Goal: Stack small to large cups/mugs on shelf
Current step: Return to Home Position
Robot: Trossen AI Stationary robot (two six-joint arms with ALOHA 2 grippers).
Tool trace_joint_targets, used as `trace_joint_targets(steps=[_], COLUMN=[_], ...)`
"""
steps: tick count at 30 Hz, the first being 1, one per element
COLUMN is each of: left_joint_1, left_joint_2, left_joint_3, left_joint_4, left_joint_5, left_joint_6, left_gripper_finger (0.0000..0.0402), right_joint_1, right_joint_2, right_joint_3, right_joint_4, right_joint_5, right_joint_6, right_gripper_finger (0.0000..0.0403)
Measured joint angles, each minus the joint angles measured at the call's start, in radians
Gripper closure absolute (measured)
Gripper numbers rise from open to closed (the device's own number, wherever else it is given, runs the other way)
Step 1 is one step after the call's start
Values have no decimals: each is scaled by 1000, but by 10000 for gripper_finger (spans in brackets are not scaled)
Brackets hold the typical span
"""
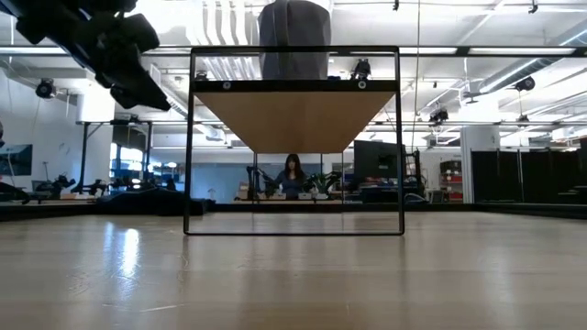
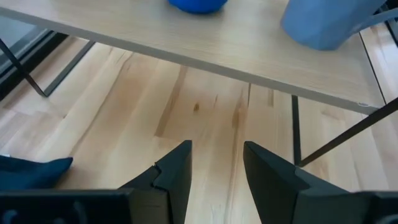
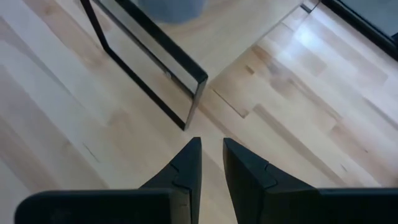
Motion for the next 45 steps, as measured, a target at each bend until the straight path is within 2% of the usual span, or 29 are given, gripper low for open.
trace_joint_targets(steps=[8, 12, 15, 18, 20, 23, 25, 26, 27, 29, 30, 34, 37, 41, 45], left_joint_1=[0, 0, 1, 1, 1, 1, 0, 0, 1, 1, 0, 0, 0, 1, 1], left_joint_2=[-42, -72, -98, -118, -127, -141, -155, -172, -193, -237, -262, -400, -510, -597, -607], left_joint_3=[-4, -4, -3, -4, -3, -3, -3, -4, -4, 5, 11, 29, -1, -68, -173], left_joint_4=[10, 121, 200, 333, 423, 516, 597, 658, 725, 825, 834, 746, 638, 652, 656], left_joint_5=[0, 18, 85, 173, 223, 323, 338, 338, 343, 356, 340, 214, 109, 96, 102], left_joint_6=[-6, -37, -142, -328, -447, -562, -651, -694, -720, -731, -732, -638, -557, -463, -423], left_gripper_finger=[272, 272, 272, 272, 272, 272, 272, 272, 272, 272, 272, 272, 272, 272, 272], right_joint_1=[-4, -4, -4, -4, 3, 1, -9, -13, -18, -18, -17, -17, -32, -52, -73], right_joint_2=[0, 0, 0, 0, 0, 0, 0, 0, 0, 2, 1, -1, -1, -2, -2], right_joint_3=[14, 14, 22, 40, 58, 107, 154, 181, 206, 248, 274, 397, 476, 524, 521], right_joint_4=[-1, -1, 5, 30, 92, 199, 253, 299, 332, 326, 326, 333, 332, 331, 329], right_joint_5=[21, 38, -48, -100, -2, 137, 131, 82, 48, 80, 104, 122, 122, 126, 159], right_joint_6=[1, 74, 219, 307, 217, -114, -327, -382, -413, -377, -371, -638, -718, -795, -844], right_gripper_finger=[344, 344, 344, 344, 344, 344, 344, 344, 344, 345, 345, 343, 338, 333, 329])
